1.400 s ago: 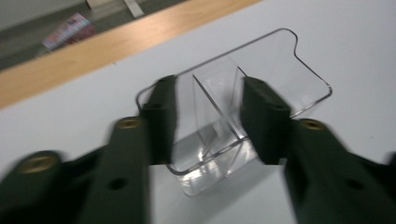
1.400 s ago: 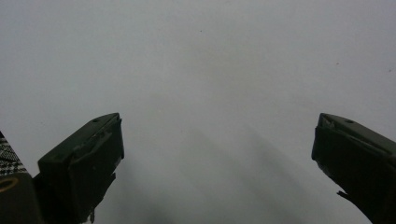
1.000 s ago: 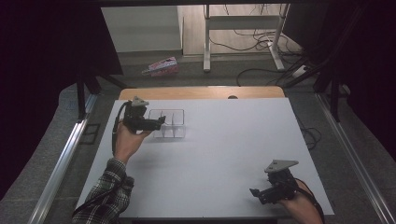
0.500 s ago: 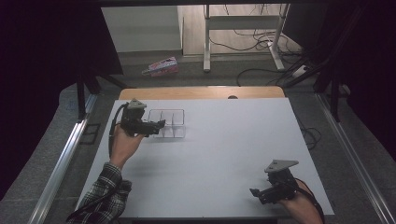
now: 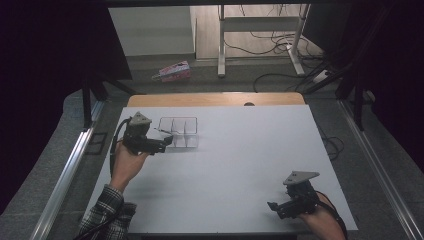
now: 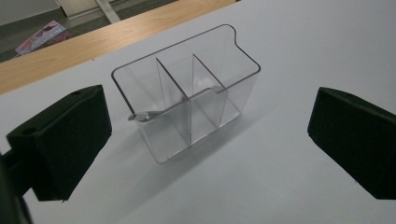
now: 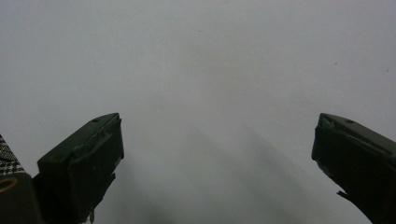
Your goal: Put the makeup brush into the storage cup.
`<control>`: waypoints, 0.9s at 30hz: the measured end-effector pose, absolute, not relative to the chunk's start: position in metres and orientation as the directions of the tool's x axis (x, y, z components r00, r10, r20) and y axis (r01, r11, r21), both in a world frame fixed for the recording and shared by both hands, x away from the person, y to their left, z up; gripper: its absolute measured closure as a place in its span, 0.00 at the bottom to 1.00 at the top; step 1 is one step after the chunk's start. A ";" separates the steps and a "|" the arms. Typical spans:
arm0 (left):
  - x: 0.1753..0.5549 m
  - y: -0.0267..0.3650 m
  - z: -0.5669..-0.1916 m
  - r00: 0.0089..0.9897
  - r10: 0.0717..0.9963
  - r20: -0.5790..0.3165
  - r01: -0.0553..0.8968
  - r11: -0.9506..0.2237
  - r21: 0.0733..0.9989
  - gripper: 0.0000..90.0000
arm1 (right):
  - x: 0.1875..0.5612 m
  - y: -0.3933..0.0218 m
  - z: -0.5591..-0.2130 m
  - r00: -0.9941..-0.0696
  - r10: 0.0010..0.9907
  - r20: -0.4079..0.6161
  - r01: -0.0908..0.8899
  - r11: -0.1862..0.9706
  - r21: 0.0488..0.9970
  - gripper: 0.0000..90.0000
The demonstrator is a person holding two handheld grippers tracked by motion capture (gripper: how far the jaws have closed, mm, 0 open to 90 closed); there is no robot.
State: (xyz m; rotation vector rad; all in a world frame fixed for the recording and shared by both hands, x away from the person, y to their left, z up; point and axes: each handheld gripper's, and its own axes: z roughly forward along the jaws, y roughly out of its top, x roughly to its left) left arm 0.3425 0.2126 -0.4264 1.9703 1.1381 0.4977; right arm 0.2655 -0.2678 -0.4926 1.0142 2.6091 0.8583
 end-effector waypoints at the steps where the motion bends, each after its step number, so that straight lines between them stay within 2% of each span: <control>1: 0.341 0.212 -0.427 0.523 0.851 -0.052 0.542 -0.285 0.790 0.00 | 0.266 -0.268 -0.493 -0.740 0.672 0.012 0.548 0.593 0.590 0.02; 27: 0.311 0.194 -0.455 0.585 0.809 -0.055 0.530 -0.331 0.781 0.00 | 0.265 -0.268 -0.491 -0.743 0.669 0.012 0.535 0.583 0.612 0.01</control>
